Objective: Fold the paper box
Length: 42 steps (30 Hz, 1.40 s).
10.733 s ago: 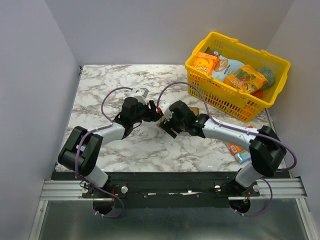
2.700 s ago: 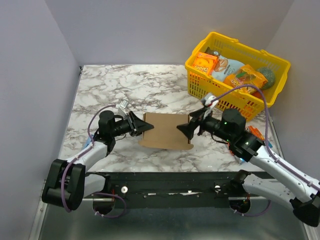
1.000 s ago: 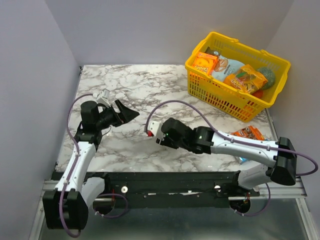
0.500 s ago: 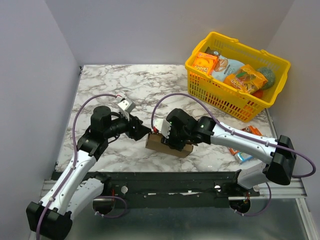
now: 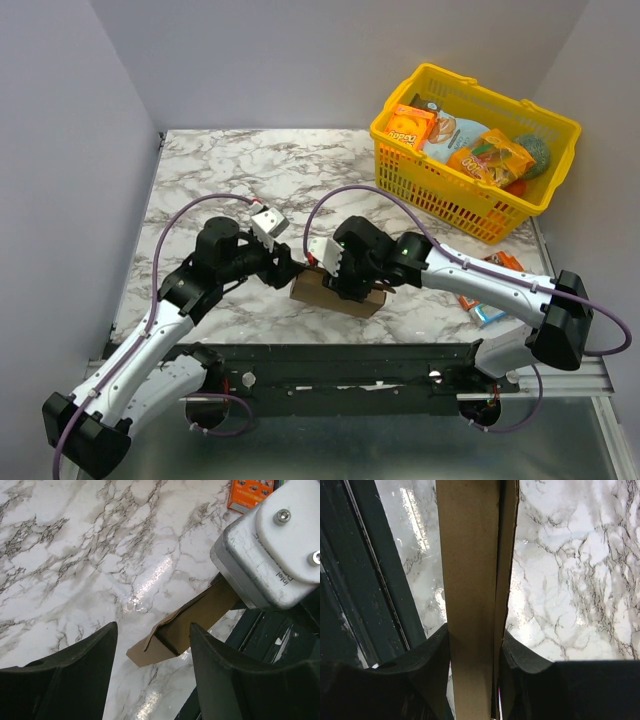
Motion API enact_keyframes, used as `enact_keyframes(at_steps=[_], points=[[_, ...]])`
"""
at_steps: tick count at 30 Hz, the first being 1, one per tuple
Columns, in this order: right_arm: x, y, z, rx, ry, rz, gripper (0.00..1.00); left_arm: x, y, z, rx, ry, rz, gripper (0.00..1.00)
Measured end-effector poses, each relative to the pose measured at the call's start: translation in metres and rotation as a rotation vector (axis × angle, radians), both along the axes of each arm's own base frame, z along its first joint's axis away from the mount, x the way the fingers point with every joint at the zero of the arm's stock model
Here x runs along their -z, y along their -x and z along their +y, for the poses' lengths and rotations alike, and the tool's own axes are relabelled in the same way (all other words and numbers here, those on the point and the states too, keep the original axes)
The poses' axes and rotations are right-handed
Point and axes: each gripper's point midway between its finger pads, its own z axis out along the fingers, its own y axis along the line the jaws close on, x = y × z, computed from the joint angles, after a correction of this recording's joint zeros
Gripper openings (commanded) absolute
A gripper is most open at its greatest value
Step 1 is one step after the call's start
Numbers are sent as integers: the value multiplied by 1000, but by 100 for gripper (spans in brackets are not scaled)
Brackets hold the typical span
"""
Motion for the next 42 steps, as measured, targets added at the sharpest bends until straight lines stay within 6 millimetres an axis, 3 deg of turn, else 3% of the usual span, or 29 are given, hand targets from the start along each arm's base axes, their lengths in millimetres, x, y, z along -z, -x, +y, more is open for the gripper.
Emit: enact_keyframes(at_steps=[17, 23, 28, 36, 42], points=[[0, -1, 0, 4, 0, 2, 44, 15, -3, -2, -17, -56, 22, 43], [0, -1, -1, 3, 0, 2, 43, 15, -2, -3, -13, -54, 22, 32], [1, -1, -1, 4, 0, 2, 42, 17, 0, -5, -5, -56, 32, 16], [2, -2, -1, 9, 7, -2, 41, 19, 1, -8, -8, -52, 54, 2], [8, -7, -1, 30, 31, -9, 40, 30, -4, -6, -77, -71, 128, 0]])
